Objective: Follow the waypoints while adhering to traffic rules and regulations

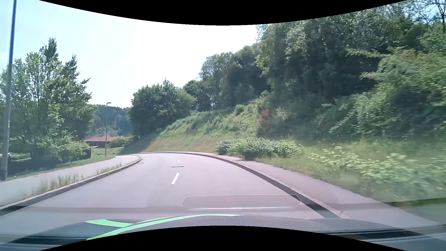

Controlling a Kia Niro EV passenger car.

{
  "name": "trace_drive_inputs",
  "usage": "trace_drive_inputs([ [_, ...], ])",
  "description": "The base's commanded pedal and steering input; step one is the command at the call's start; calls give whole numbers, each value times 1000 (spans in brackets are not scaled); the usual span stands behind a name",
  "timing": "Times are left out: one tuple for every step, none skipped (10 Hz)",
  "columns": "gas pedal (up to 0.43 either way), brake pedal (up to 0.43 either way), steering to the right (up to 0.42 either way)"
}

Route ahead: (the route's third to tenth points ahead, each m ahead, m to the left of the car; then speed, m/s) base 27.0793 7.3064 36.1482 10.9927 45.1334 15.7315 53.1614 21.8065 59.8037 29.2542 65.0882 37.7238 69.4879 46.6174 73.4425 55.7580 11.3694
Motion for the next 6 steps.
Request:
trace_drive_inputs([
  [0,0,-59],
  [0,0,-59],
  [0,0,-59],
  [0,0,-60],
  [0,0,-60],
  [0,0,-62],
])
